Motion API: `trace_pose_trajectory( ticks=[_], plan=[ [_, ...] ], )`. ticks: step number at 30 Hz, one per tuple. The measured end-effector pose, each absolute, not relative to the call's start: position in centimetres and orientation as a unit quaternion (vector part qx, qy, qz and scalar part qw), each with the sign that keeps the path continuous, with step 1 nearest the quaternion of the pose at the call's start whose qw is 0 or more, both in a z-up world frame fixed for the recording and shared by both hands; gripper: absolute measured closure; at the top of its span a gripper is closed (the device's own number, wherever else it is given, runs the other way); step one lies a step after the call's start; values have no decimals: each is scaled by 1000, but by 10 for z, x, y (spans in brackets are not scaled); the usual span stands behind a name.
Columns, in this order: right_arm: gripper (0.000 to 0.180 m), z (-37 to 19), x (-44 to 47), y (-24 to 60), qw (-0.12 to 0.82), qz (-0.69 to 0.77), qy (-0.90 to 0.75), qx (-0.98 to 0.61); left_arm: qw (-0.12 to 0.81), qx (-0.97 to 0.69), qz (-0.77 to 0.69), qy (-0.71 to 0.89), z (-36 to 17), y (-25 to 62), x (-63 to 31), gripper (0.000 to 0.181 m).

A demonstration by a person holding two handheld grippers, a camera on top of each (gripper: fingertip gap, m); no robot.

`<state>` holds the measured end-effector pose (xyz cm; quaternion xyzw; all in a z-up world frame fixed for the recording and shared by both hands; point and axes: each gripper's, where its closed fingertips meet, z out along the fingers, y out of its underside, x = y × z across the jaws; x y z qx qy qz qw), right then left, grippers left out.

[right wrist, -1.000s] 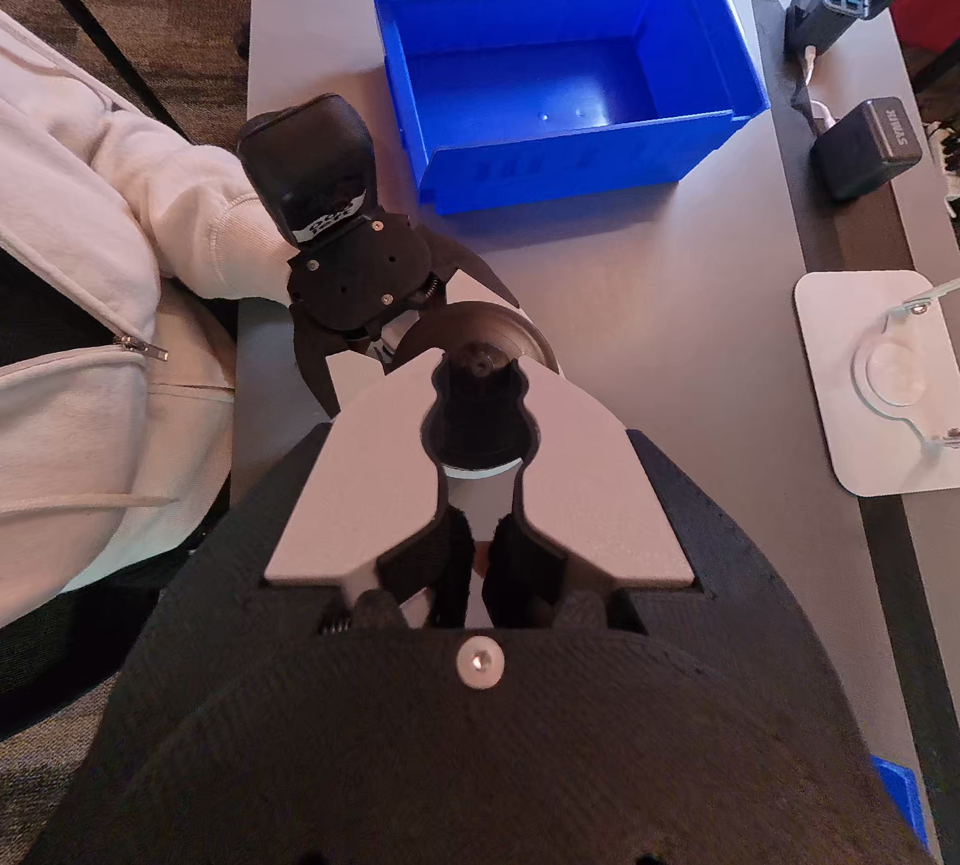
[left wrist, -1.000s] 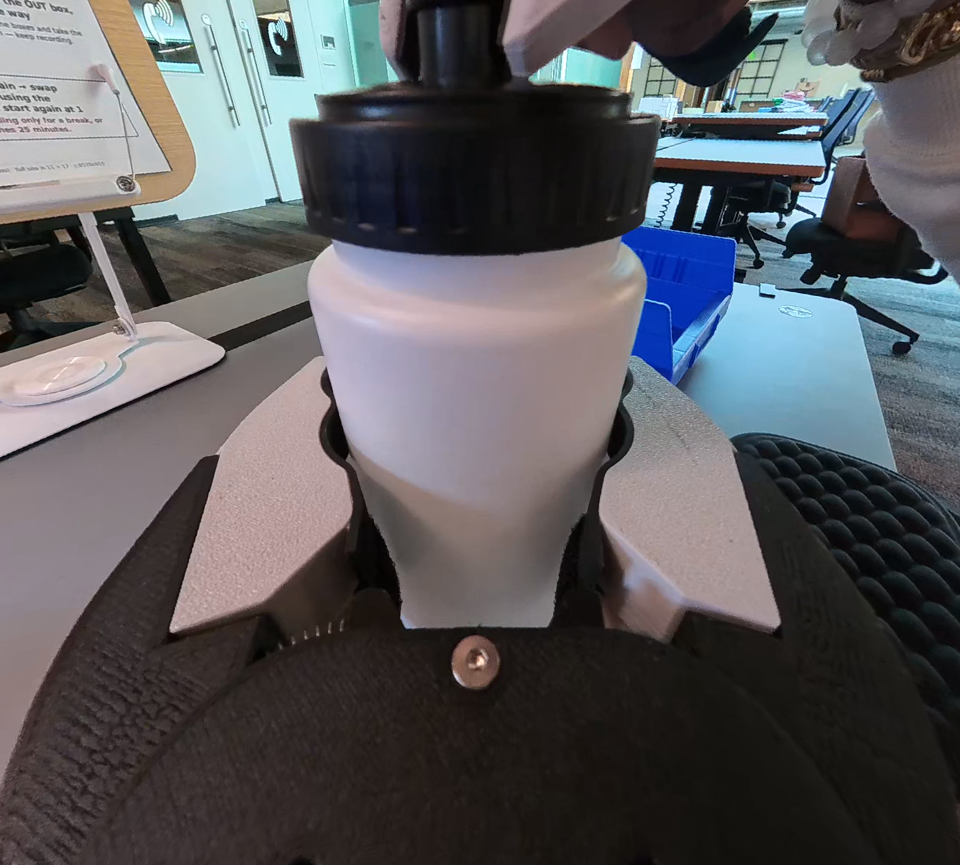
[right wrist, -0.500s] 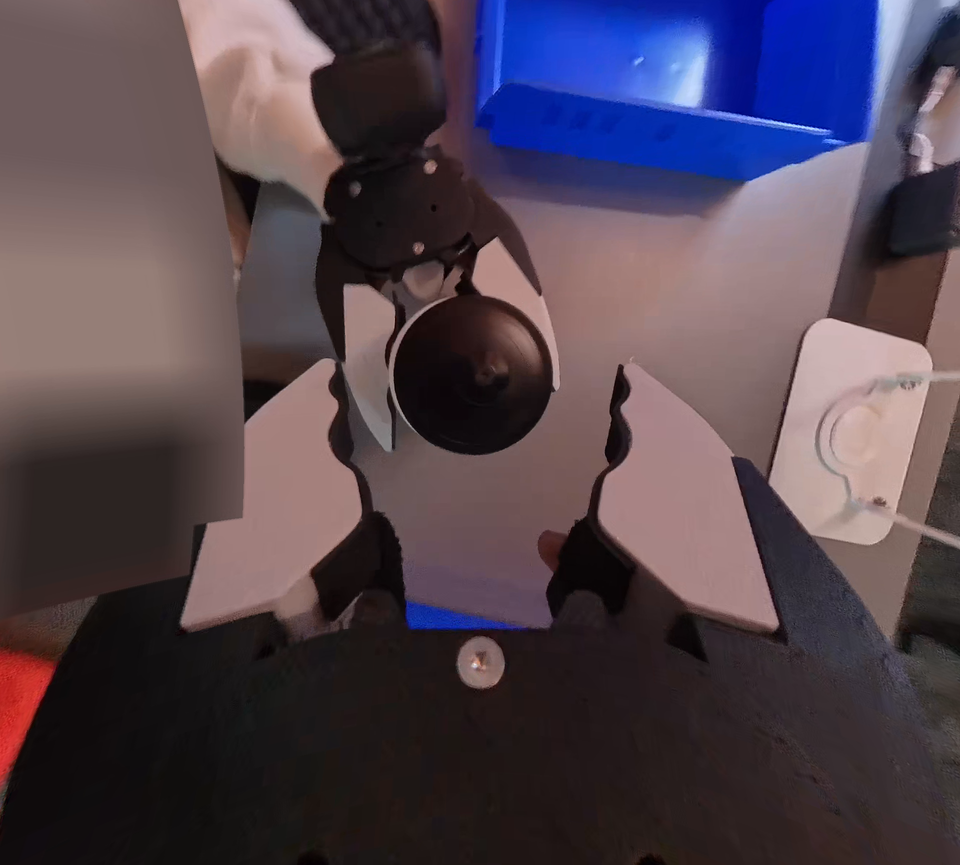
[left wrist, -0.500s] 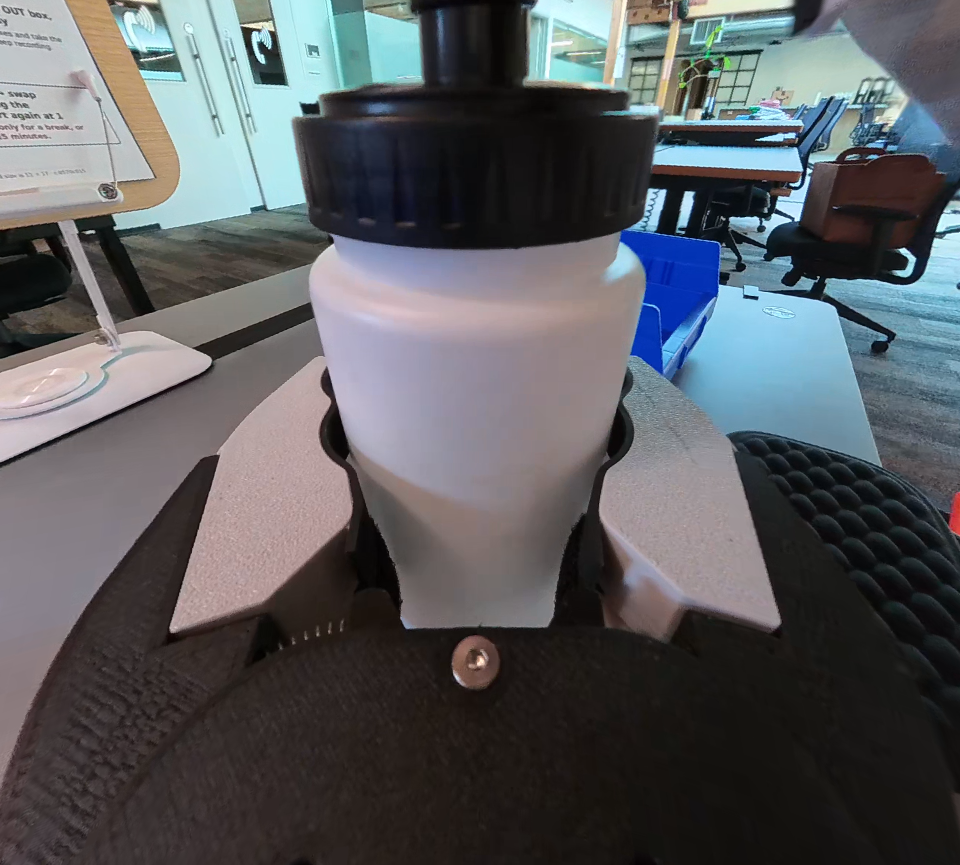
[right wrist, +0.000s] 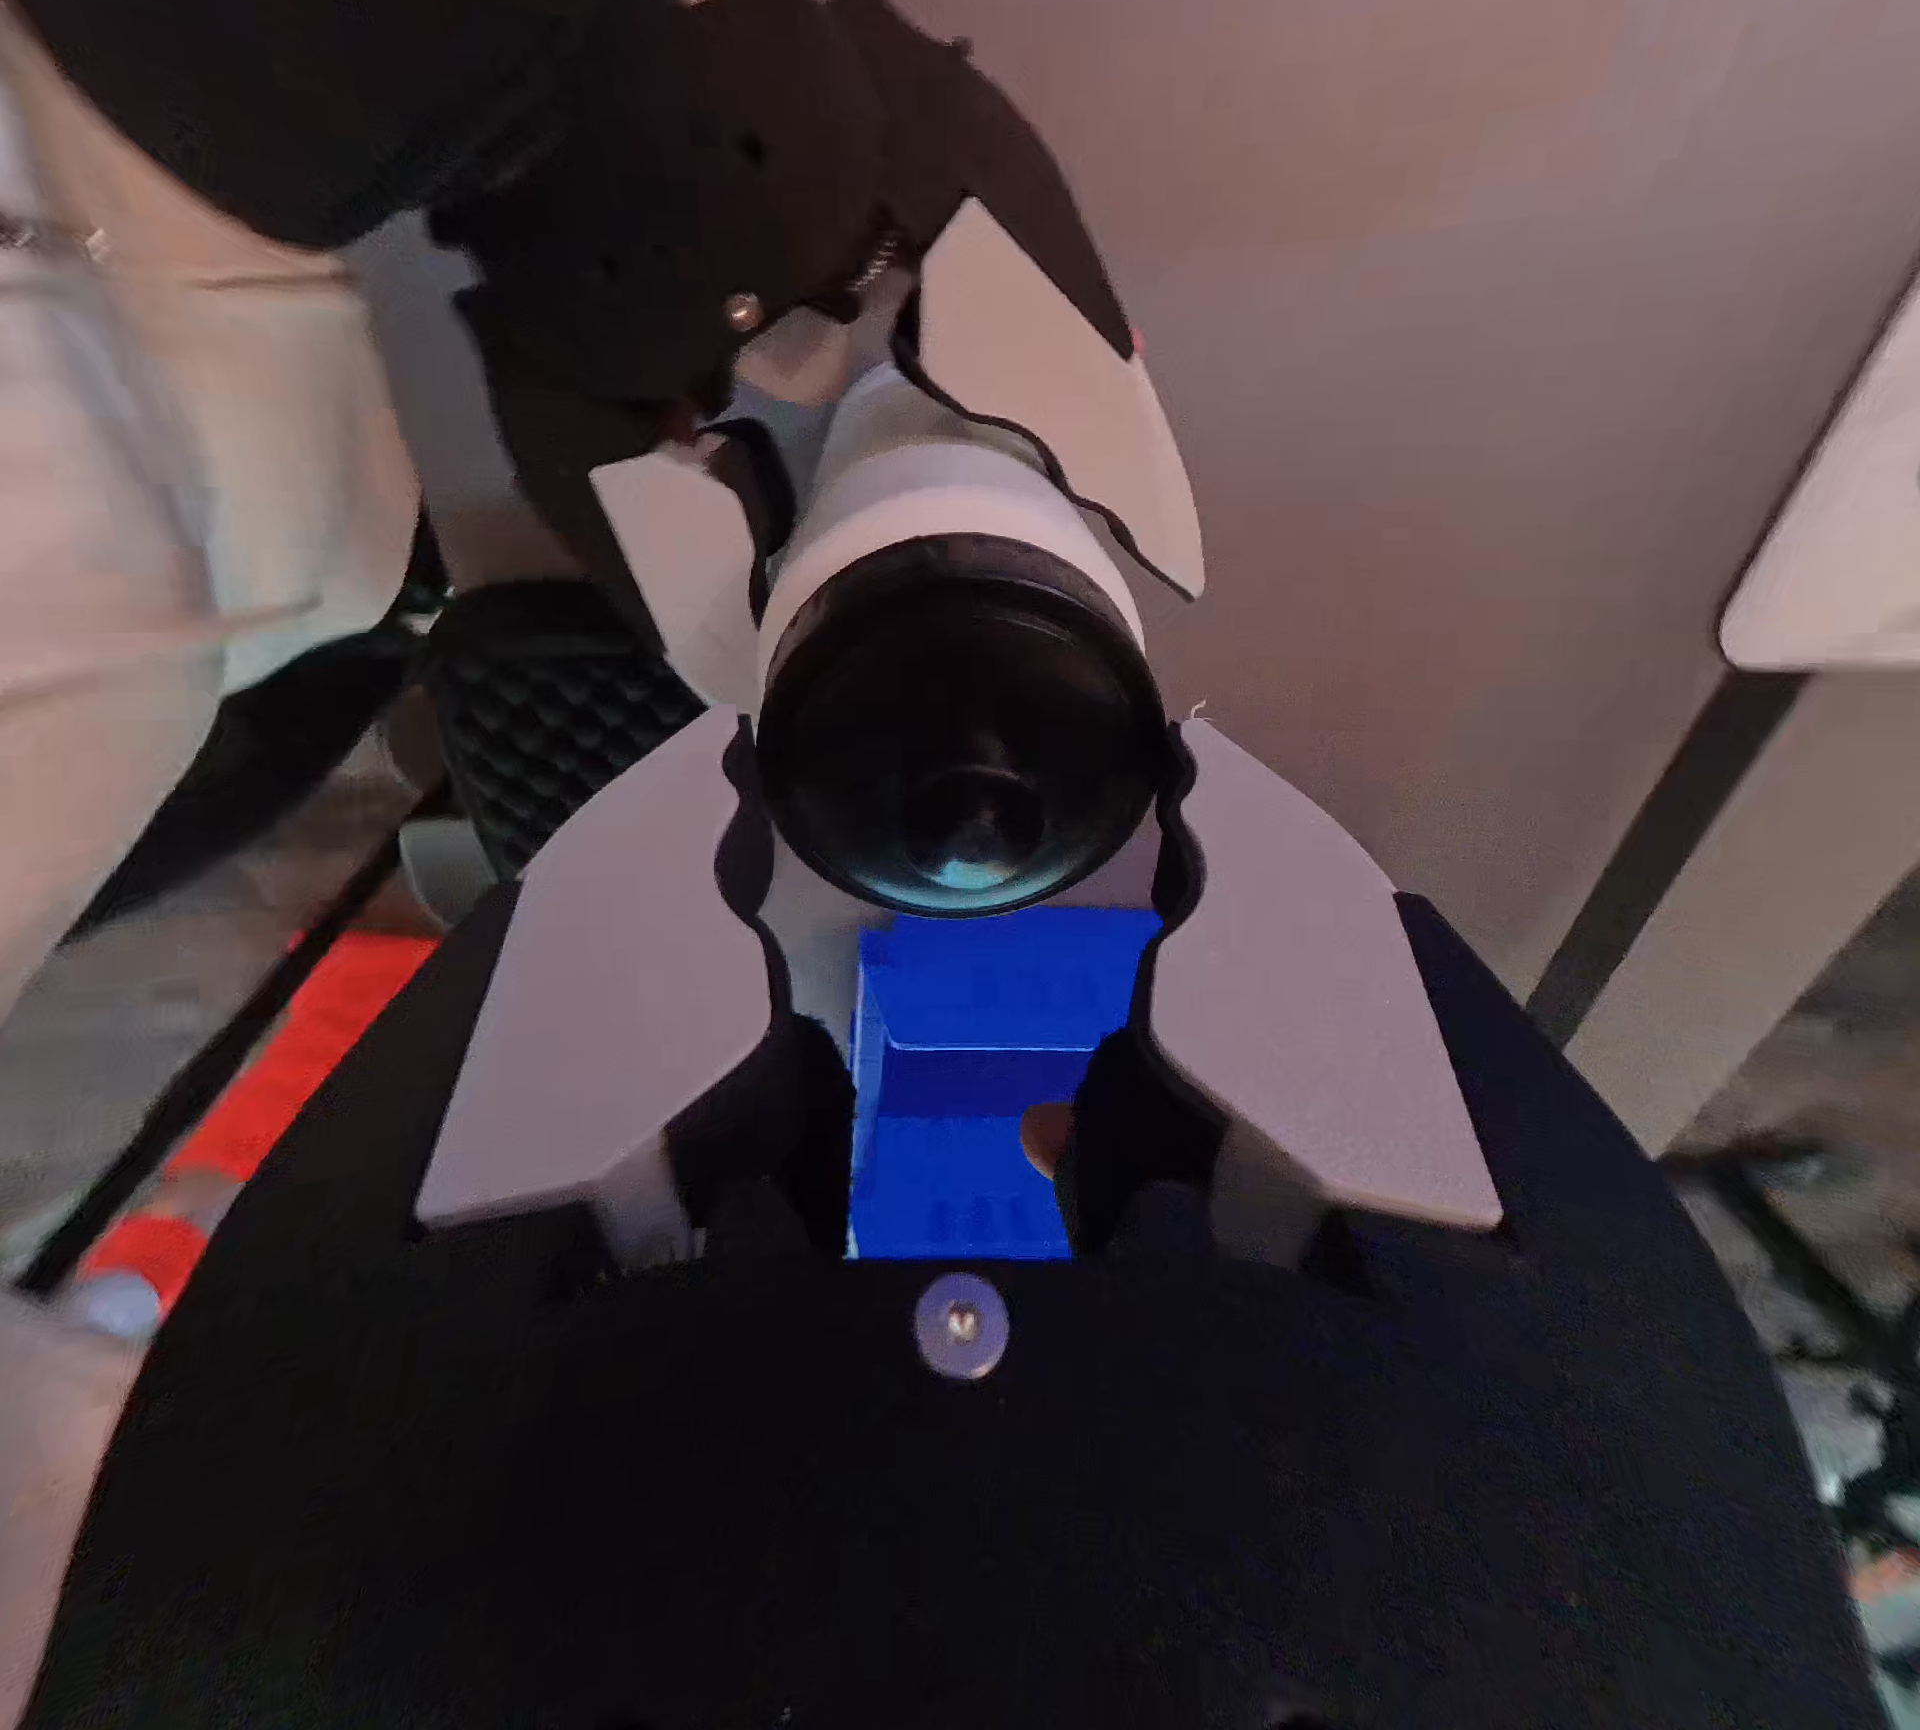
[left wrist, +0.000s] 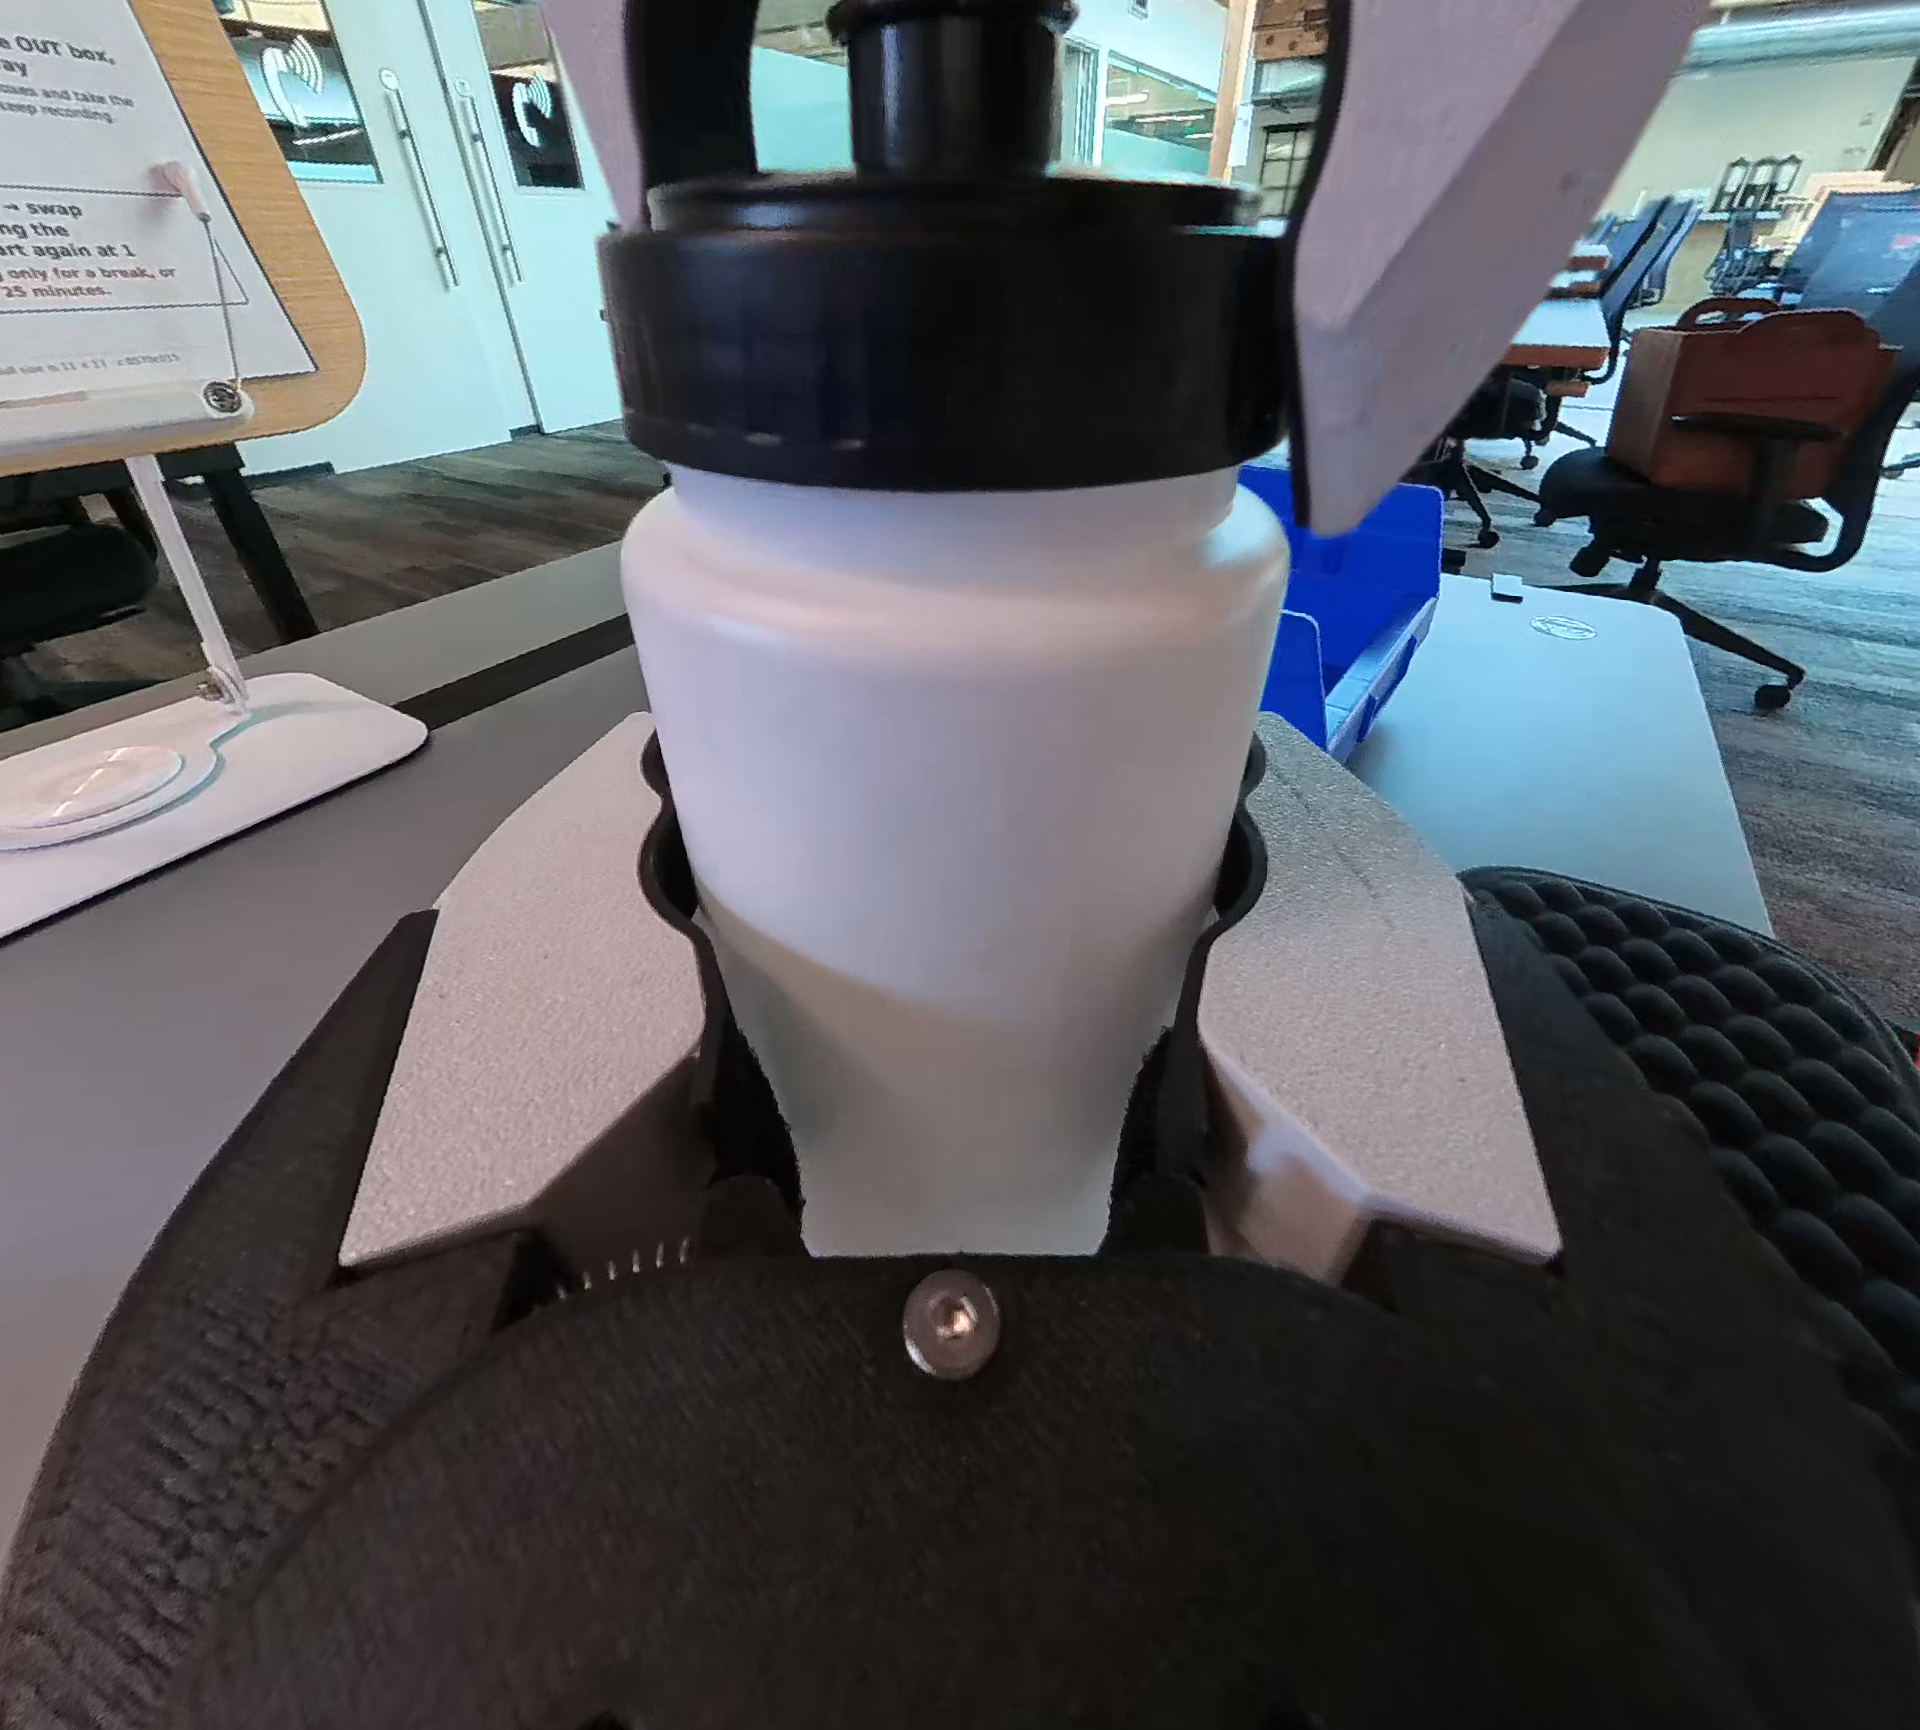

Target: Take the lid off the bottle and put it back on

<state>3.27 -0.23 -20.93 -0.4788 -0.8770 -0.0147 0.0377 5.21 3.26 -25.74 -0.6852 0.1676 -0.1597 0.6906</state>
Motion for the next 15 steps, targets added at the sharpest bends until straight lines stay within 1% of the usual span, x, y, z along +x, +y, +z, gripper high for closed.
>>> trace_pose_trajectory(
  ticks=[2, 3, 4, 5, 7, 9, 11, 13, 15],
  plan=[
    [105, -211, 32, -1, 64, -30, -877, -476, 689, -685, -163, 170, -257, 32, 53, 81],
    [99, -212, 34, -3, 54, -23, -887, -458, 689, -685, -166, 170, -257, 31, 53, 81],
    [81, -211, 34, -10, 40, 12, -898, -437, 690, -684, -168, 169, -257, 31, 52, 81],
    [71, -207, 31, -19, 32, 66, -908, -411, 690, -682, -171, 169, -257, 30, 52, 81],
    [60, -197, 27, -28, 42, 173, -917, -356, 689, -680, -179, 173, -257, 29, 52, 81],
    [49, -191, 19, -24, 94, 270, -904, -319, 686, -678, -189, 184, -257, 28, 55, 81],
    [44, -188, 16, -22, 134, 392, -858, -303, 683, -676, -197, 192, -257, 26, 57, 81],
    [43, -187, 18, -23, 150, 498, -802, -294, 682, -675, -202, 197, -257, 25, 58, 81],
    [51, -179, 18, -26, 176, 584, -744, -274, 682, -673, -204, 200, -257, 25, 59, 81]
  ],
)
